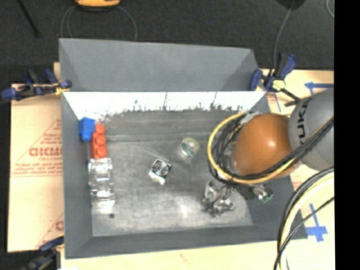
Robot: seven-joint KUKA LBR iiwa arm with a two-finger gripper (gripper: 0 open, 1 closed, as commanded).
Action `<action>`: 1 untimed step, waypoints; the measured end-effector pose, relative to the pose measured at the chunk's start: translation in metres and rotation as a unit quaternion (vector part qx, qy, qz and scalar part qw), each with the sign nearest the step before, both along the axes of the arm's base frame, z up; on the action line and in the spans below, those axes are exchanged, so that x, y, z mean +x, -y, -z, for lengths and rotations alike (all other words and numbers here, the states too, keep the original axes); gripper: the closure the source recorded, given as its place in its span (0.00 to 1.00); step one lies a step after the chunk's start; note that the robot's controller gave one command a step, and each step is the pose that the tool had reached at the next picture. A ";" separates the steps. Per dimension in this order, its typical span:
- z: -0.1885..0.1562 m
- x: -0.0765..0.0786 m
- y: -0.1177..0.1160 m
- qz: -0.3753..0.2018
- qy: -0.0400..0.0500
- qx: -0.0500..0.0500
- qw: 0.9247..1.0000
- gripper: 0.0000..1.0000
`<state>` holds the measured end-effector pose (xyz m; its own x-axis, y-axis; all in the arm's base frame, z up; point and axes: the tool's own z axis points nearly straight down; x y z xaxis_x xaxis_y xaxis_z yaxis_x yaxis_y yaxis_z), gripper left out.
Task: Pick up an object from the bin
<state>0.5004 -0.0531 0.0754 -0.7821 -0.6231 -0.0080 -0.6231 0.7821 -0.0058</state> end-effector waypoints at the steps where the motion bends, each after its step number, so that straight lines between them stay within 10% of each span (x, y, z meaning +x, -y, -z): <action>1: -0.151 -0.012 0.093 -0.069 0.000 -0.003 0.998 1.00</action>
Offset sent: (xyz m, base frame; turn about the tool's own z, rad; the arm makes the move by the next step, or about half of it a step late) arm -0.0136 -0.0884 0.1461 -0.1451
